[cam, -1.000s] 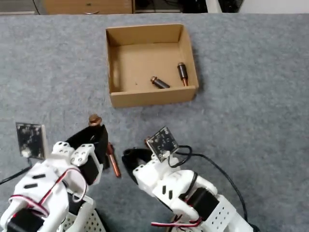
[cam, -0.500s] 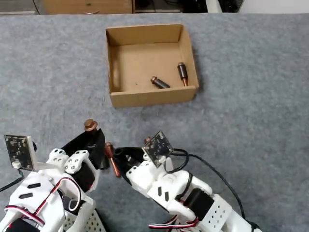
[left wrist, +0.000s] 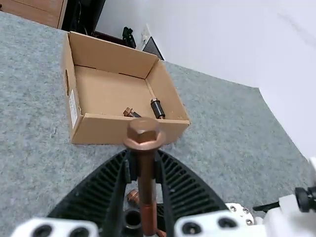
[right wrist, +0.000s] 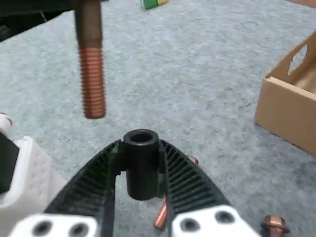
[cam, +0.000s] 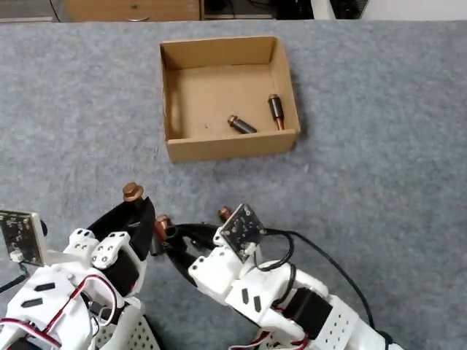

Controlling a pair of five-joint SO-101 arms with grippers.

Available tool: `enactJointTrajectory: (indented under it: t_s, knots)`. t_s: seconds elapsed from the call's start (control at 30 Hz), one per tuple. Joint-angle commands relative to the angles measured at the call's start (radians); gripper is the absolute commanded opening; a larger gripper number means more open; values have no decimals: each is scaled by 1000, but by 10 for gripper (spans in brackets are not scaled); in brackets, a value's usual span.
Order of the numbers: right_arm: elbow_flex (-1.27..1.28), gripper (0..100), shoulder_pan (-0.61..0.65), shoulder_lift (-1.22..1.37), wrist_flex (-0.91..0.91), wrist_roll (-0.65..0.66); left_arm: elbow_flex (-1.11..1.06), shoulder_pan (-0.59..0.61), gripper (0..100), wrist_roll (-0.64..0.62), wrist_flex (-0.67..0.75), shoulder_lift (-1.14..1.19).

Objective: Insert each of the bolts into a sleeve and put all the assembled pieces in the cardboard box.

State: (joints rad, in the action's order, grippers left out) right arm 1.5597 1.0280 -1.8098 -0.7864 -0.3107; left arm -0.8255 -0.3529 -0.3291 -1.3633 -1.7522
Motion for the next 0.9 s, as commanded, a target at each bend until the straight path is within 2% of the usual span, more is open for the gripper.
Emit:
enactJointTrajectory:
  t_s: [0.0,0.87]
  knots:
    - [-82,2,16,-110,-28,11,46,-11,19,3,2,-1]
    - [-143,2,53,-108,-64,11,-6,-17,19,-5,-5,-1]
